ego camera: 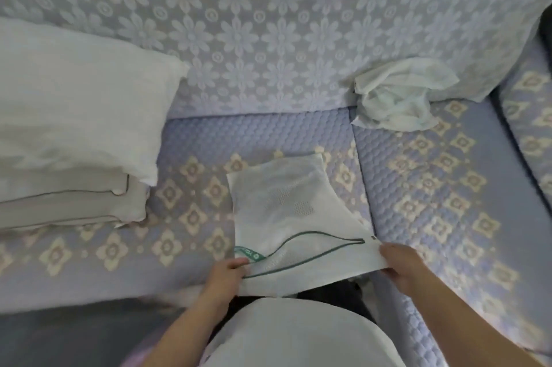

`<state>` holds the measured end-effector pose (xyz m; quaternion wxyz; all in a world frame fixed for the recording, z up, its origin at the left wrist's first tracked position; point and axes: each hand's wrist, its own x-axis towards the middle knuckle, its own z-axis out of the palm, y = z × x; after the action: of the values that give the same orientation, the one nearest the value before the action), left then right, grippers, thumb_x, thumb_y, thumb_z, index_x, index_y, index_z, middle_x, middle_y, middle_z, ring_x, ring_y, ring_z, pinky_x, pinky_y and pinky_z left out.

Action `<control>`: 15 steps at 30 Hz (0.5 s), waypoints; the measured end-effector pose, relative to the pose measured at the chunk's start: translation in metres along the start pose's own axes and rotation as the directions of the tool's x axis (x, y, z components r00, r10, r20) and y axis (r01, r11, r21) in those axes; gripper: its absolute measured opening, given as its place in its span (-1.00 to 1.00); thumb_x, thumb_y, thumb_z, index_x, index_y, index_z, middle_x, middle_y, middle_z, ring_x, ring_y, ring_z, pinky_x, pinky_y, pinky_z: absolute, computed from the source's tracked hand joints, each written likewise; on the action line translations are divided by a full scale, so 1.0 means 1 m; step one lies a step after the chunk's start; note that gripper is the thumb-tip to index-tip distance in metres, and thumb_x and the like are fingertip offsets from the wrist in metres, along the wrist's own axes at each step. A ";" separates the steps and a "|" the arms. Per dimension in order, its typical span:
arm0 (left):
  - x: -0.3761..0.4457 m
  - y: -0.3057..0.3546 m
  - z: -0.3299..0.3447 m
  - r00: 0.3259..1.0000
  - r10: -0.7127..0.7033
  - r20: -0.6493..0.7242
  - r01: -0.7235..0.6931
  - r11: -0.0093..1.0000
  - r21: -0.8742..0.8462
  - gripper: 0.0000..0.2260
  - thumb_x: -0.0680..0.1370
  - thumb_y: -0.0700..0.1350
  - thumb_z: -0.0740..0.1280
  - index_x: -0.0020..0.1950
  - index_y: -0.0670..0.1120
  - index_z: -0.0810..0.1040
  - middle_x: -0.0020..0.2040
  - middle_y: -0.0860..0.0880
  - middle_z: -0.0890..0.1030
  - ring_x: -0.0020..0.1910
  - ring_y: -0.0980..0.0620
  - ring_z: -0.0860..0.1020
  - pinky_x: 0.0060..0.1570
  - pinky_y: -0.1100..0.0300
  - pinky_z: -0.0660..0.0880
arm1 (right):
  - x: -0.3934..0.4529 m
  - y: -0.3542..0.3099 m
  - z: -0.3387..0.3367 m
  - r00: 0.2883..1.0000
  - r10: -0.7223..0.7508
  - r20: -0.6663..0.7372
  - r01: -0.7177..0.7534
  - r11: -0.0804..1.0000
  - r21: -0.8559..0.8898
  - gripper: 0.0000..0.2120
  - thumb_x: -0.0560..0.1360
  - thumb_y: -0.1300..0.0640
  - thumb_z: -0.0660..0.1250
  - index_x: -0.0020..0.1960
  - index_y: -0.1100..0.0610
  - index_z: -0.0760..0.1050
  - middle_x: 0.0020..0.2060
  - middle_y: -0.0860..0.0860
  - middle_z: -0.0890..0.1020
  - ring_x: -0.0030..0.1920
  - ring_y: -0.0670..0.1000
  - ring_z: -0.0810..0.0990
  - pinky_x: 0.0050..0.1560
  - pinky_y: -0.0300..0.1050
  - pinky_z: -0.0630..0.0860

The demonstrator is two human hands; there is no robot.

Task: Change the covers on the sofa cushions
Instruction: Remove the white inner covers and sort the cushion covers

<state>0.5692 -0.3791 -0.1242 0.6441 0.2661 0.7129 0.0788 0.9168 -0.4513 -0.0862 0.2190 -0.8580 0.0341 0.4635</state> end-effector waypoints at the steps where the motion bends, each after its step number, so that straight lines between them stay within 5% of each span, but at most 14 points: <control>1: 0.008 -0.015 0.011 0.999 -0.025 0.023 0.024 0.998 0.052 -0.80 0.56 -0.34 0.34 0.00 -0.08 0.67 0.09 -0.17 0.67 -0.06 -0.01 0.58 -0.12 0.20 0.47 | 0.013 0.015 0.004 0.999 0.019 -0.031 -0.023 0.992 -0.123 -0.83 0.59 0.35 0.24 -0.17 0.26 0.50 -0.19 0.22 0.51 -0.16 0.18 0.55 -0.20 0.00 0.47; 3: 0.017 -0.027 0.024 0.998 -0.056 0.023 0.053 0.991 0.124 -0.83 0.57 -0.30 0.34 -0.05 -0.08 0.68 0.01 -0.14 0.67 -0.08 -0.03 0.57 -0.17 0.21 0.45 | 0.025 0.030 0.015 0.997 0.015 -0.070 -0.046 0.885 -0.463 -0.74 0.58 0.26 0.27 -0.29 0.17 0.41 -0.30 0.11 0.47 -0.05 0.21 0.62 -0.14 -0.06 0.42; 6: 0.018 -0.040 0.039 0.984 -0.158 0.086 0.158 0.987 0.008 -0.76 0.59 -0.31 0.26 0.00 -0.16 0.73 -0.20 -0.09 0.69 -0.27 -0.01 0.59 -0.35 0.25 0.45 | 0.012 0.034 0.043 0.989 -0.139 -0.043 0.079 0.763 -0.641 -0.85 0.57 0.09 0.27 0.04 0.15 0.55 -0.08 0.03 0.56 0.03 0.14 0.62 -0.05 -0.12 0.52; 8: 0.011 -0.043 0.043 0.973 -0.166 0.158 0.182 0.979 -0.090 -0.72 0.61 -0.37 0.20 0.09 -0.19 0.69 -0.16 -0.11 0.73 -0.24 -0.01 0.67 -0.24 0.18 0.58 | -0.017 0.027 0.075 0.964 -0.219 0.149 0.261 0.691 -0.674 -0.76 0.59 0.14 0.22 0.22 0.09 0.53 0.00 -0.05 0.51 0.09 0.06 0.58 -0.04 -0.24 0.45; 11: 0.004 -0.045 0.038 0.974 -0.136 0.179 0.163 0.975 -0.150 -0.74 0.62 -0.39 0.21 0.13 -0.22 0.66 0.04 -0.19 0.72 0.02 -0.15 0.67 0.10 -0.02 0.57 | -0.064 0.038 0.127 0.866 -0.136 0.481 0.426 0.705 -0.568 -0.71 0.56 0.15 0.22 0.25 -0.01 0.50 0.11 -0.03 0.60 0.09 0.00 0.58 0.11 -0.13 0.52; 15: -0.002 -0.043 0.030 0.977 -0.098 0.190 0.141 0.964 -0.223 -0.68 0.60 -0.43 0.23 0.10 -0.12 0.69 -0.09 -0.17 0.72 -0.13 -0.15 0.61 -0.20 0.09 0.54 | -0.092 0.056 0.176 0.711 -0.142 0.689 0.597 0.640 -0.485 -0.46 0.50 0.16 0.22 0.47 -0.10 0.31 0.30 0.00 0.55 0.27 0.05 0.54 0.33 0.02 0.45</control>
<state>0.5867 -0.4232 -0.1465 0.7357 0.1500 0.6530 0.0996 0.7125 -0.4433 -0.1144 -0.0155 -0.6720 -0.3947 0.6263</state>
